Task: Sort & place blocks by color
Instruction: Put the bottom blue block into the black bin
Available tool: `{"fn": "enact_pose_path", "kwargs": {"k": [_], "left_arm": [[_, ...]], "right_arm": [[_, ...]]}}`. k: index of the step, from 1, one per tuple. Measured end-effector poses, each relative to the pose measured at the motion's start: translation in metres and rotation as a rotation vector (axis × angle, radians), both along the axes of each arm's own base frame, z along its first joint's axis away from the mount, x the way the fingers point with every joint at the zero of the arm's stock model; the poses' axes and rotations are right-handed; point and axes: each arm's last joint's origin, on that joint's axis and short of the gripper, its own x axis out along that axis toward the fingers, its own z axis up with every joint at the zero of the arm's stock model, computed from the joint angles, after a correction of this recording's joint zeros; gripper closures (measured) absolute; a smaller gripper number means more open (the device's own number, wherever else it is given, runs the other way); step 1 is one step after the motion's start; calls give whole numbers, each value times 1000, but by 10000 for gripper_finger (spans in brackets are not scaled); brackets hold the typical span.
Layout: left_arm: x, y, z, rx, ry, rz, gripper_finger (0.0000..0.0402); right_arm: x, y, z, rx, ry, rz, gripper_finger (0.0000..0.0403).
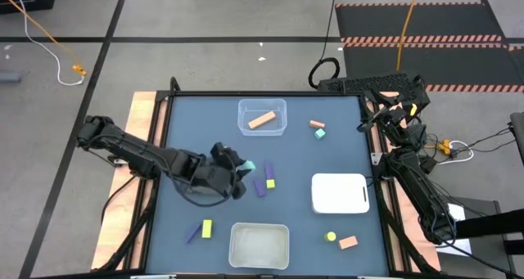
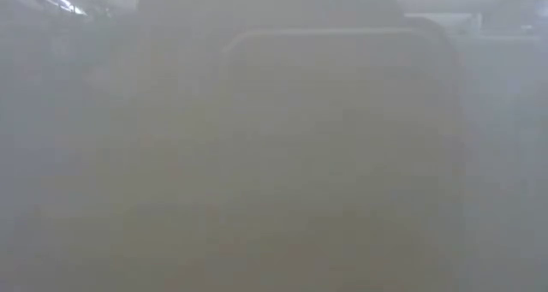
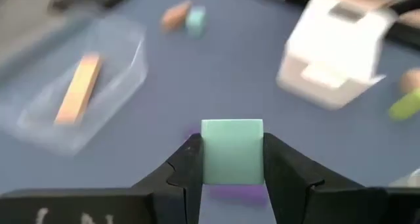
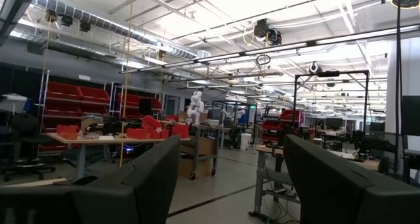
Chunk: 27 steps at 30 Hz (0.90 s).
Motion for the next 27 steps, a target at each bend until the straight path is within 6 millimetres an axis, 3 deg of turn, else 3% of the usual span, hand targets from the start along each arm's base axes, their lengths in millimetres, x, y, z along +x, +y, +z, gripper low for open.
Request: {"fn": "enact_pose_path", "kwargs": {"k": [12, 27], "left_arm": [[-45, -1, -24, -138, 288, 353, 278], [-58, 2, -57, -216, 390, 531, 278]], "right_arm": [[0, 0, 0, 0, 0, 0, 140], [0, 0, 0, 0, 0, 0, 140]]}}
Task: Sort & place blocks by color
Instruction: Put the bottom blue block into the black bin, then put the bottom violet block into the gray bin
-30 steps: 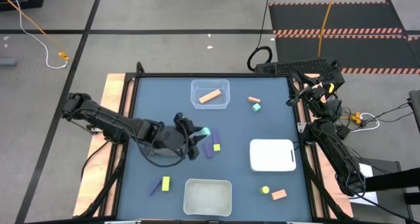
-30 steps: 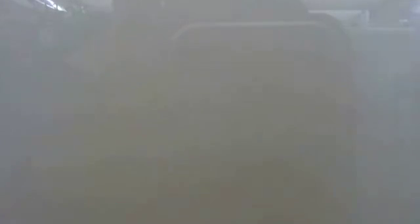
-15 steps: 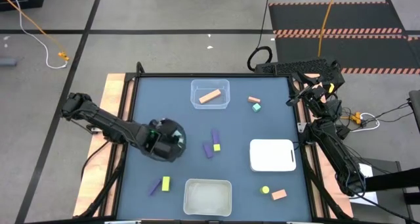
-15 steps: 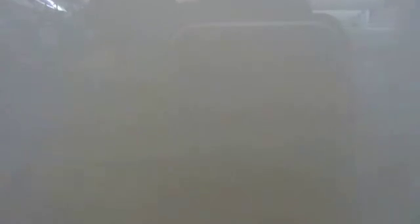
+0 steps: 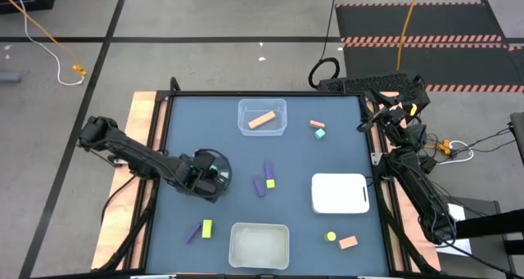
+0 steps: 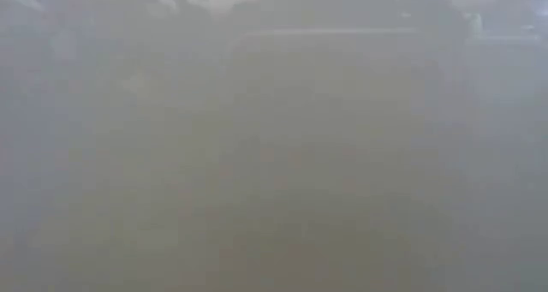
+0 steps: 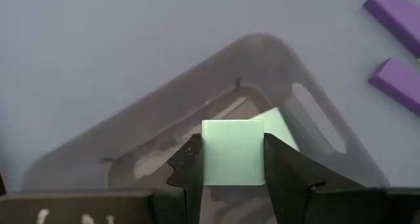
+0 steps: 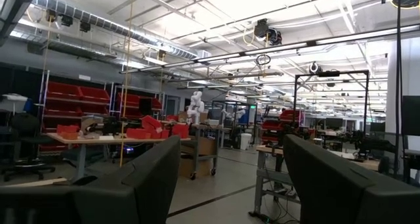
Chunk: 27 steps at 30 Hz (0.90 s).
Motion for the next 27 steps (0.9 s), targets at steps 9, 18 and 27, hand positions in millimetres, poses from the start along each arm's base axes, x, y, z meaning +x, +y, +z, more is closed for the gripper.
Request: {"fn": "enact_pose_path", "kwargs": {"k": [9, 18, 27], "left_arm": [[-3, 1, -17, -35, -21, 40, 199], [-2, -8, 2, -38, -104, -1, 168], [-9, -51, 37, -149, -212, -86, 174]], "right_arm": [[0, 0, 0, 0, 0, 0, 140], [0, 0, 0, 0, 0, 0, 140], [0, 0, 0, 1, 0, 0, 140]]}}
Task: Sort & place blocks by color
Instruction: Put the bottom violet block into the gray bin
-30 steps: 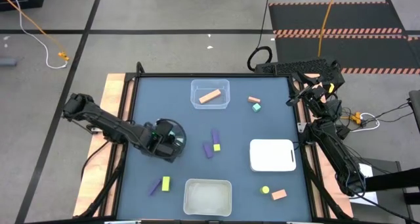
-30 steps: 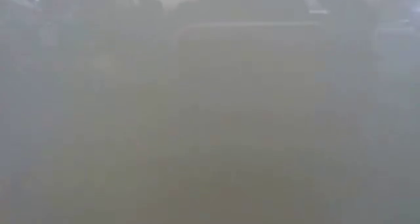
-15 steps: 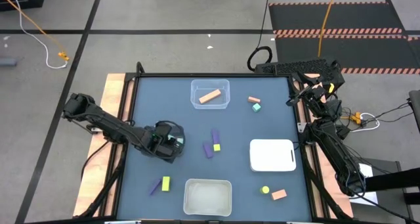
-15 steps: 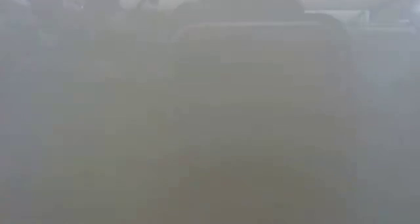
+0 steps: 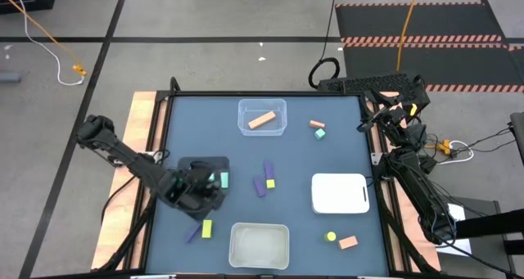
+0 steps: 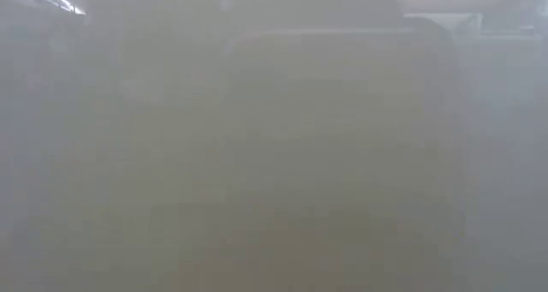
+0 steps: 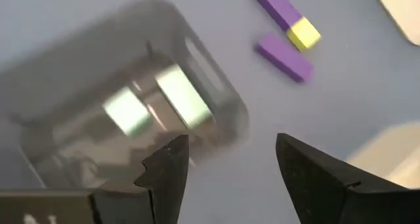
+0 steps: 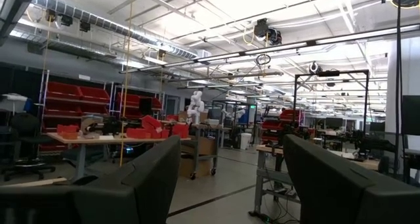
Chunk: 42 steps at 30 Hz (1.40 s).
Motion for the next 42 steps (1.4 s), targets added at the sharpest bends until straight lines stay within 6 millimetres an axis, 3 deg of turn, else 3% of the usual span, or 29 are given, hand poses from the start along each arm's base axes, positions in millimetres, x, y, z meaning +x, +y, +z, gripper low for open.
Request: {"fn": "enact_pose_path", "kwargs": {"k": [5, 13, 18, 23, 42], "left_arm": [[-17, -27, 0, -113, -45, 69, 174], [-32, -75, -32, -368, 108, 228, 174], [-31, -98, -56, -414, 136, 288, 174], [-32, -106, -76, -393, 230, 327, 174], [-29, -109, -112, -277, 396, 289, 174]], "right_arm": [[0, 0, 0, 0, 0, 0, 140], [0, 0, 0, 0, 0, 0, 140], [0, 0, 0, 0, 0, 0, 140], [0, 0, 0, 1, 0, 0, 140], [0, 0, 0, 1, 0, 0, 140]]}}
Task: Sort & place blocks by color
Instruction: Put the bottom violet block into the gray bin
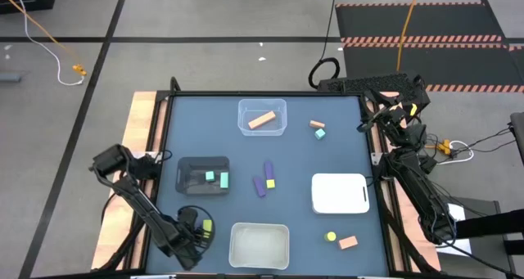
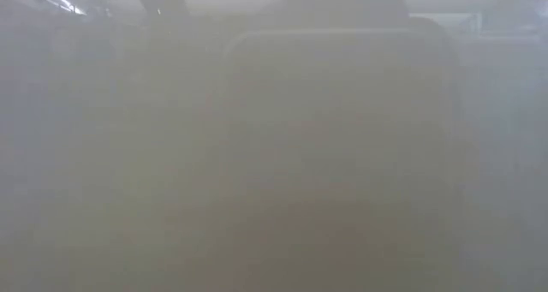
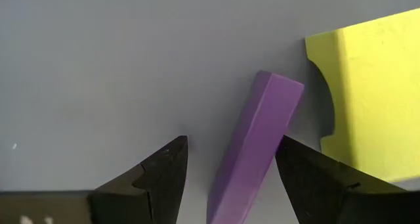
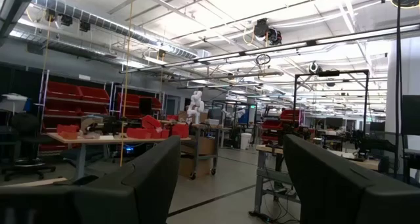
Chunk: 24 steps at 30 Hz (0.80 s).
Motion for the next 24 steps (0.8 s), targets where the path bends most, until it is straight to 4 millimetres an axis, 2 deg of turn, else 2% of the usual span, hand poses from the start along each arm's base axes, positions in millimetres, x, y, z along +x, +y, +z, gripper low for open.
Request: {"fn": "enact_pose_path", "kwargs": {"k": [5, 8, 10, 17, 21, 24], "left_arm": [[1, -1, -2, 6, 1, 1, 175], [2, 0, -2, 4, 2, -23, 192], [2, 0, -2, 6, 2, -41, 217], [2, 1, -2, 10, 4, -57, 345], [2, 4, 4, -7, 0, -57, 344], [4, 10, 20, -5, -3, -64, 344]], "right_arm": [[0, 0, 0, 0, 0, 0, 140], [0, 0, 0, -1, 0, 0, 140], [0, 0, 0, -1, 0, 0, 140], [0, 0, 0, 0, 0, 0, 140], [0, 0, 0, -1, 0, 0, 140], [0, 0, 0, 0, 0, 0, 140]]}}
